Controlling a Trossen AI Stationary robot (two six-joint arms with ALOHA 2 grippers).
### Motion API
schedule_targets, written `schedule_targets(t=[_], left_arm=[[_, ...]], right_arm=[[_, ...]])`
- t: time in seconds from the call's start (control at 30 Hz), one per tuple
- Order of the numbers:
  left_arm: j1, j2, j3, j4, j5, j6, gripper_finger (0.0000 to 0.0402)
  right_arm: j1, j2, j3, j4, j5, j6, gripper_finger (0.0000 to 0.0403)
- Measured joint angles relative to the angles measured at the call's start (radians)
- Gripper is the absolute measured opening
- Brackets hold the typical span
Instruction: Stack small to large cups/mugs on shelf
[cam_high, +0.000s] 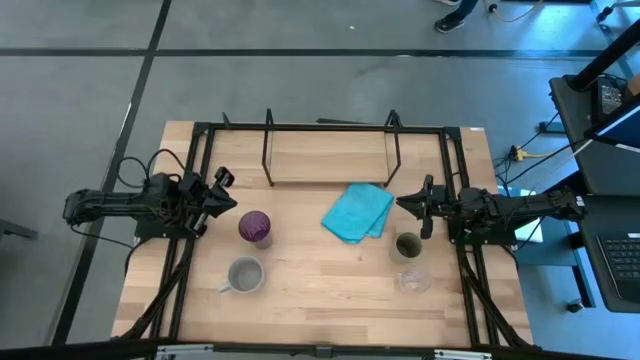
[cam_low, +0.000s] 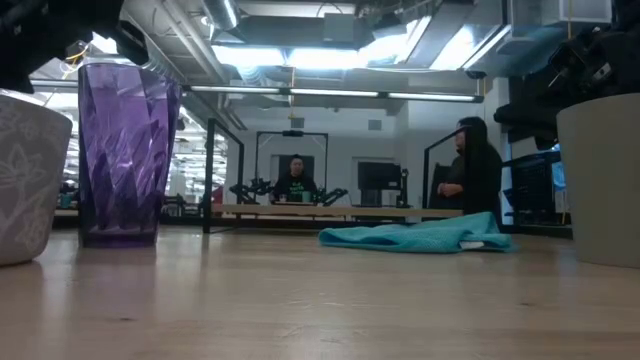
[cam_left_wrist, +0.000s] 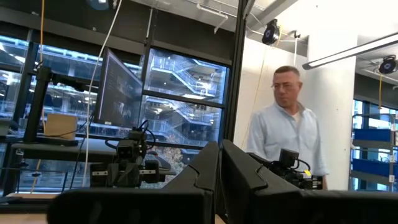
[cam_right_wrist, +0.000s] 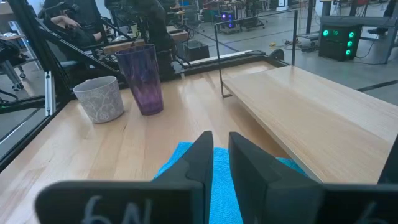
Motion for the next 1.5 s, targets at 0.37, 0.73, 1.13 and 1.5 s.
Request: schedule_targets(t=[0.37,0.73,1.13,1.5], left_arm=[[0.000,0.000,0.000,0.000,0.000,0.000,0.0011],[0.000,0.000,0.000,0.000,0.000,0.000,0.0011],[0.000,0.000,0.000,0.000,0.000,0.000,0.0012],[0.005,0.000,0.000,0.002,-0.015,0.245,0.0011]], right_arm=[[0.000,0.000,0.000,0.002,0.000,0.000,0.0054],[0.000,0.000,0.000,0.062,0.001,0.000,0.0054],[0.000,-0.001,0.000,0.127,0.021,-0.002,0.0054],[0.000,0.000,0.000,0.137,0.019,-0.002,0.0054]])
